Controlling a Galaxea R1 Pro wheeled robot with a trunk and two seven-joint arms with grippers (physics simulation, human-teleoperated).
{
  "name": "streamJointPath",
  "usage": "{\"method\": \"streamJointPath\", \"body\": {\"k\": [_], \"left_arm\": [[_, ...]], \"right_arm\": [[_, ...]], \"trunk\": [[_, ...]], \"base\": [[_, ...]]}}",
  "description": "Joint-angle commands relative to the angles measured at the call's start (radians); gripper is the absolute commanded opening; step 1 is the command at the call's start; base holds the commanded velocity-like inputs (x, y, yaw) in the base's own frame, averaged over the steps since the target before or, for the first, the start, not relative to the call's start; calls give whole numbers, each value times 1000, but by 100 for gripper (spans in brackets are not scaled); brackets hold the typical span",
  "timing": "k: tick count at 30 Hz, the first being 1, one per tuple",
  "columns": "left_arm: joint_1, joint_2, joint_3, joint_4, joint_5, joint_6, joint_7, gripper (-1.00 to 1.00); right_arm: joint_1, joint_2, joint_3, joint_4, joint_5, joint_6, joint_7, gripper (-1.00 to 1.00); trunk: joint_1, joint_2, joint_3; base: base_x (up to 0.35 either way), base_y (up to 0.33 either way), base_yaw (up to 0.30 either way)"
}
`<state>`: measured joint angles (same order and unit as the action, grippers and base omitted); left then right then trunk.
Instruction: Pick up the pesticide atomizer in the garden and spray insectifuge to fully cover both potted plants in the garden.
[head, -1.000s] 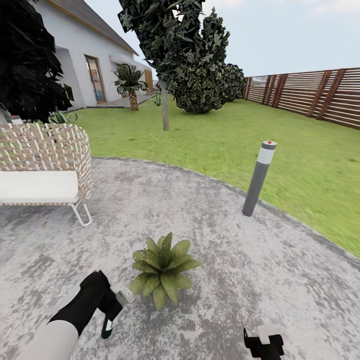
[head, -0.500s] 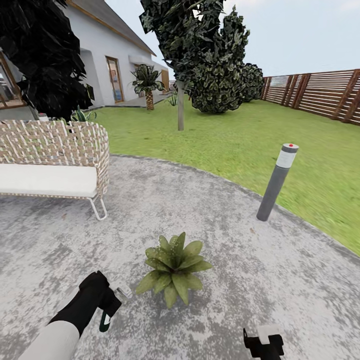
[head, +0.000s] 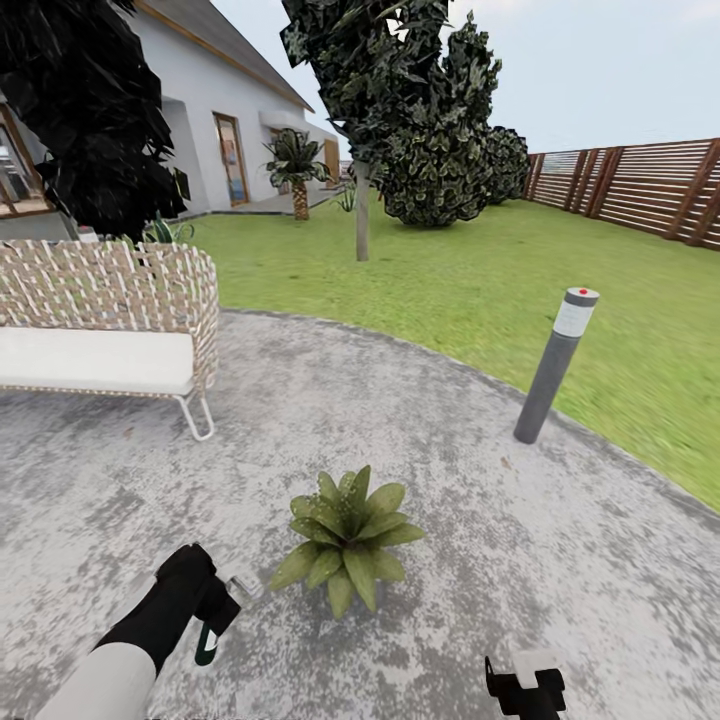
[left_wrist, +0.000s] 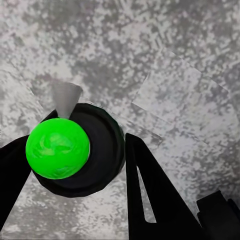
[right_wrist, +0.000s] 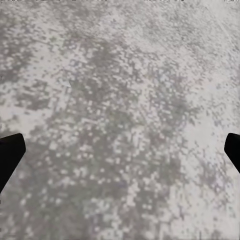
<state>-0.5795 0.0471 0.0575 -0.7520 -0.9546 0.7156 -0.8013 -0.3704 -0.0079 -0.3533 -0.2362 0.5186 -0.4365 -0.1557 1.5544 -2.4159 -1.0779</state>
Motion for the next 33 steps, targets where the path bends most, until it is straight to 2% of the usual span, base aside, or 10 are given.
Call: {"method": "streamJointPath", "body": {"k": [1,6,11,17,20,22,24,27,31,33], "left_arm": [[0,-1,2,-1,-9,1,-9,-100],[0,-9,1,10,-8,1,-9,-100],[0,-21,1,11,18,0,-9,-100],[-1,-24,-10,11,13,-3,-12,-100],[-7,-22,-41,11,13,-1,-19,-100],[-10,-22,-48,11,13,-4,-23,-100],[-11,-22,-61,11,13,-7,-67,-100],[-18,-22,-125,11,-2,-7,-168,-100],[-12,-25,-196,19,-2,-2,-196,-100],[-10,-24,-210,40,1,-2,-200,-100]], "right_arm": [[-1,0,-6,2,11,-4,-4,100],[-1,0,-6,2,11,-4,-4,100],[-1,0,-6,2,11,-4,-4,100],[-1,-7,-7,2,12,-4,-2,100],[-1,-7,-7,2,12,-4,-2,100],[-1,-7,-7,2,12,-4,-2,100],[-1,-7,-7,2,12,-4,-2,100],[-1,-7,-7,2,12,-4,-3,100],[-1,-7,-6,2,13,-4,-2,100],[-1,-7,-6,2,13,-4,-2,100]], "trunk": [[0,0,-1],[0,0,-1],[0,0,-1],[0,0,-1],[0,0,-1],[0,0,-1],[0,0,-1],[0,0,-1],[0,0,-1],[0,0,-1]], "base": [[0,0,200],[0,0,253],[0,0,258],[213,0,34],[271,0,0],[70,0,0],[18,0,0],[4,0,0],[0,0,0],[0,0,0]]}}
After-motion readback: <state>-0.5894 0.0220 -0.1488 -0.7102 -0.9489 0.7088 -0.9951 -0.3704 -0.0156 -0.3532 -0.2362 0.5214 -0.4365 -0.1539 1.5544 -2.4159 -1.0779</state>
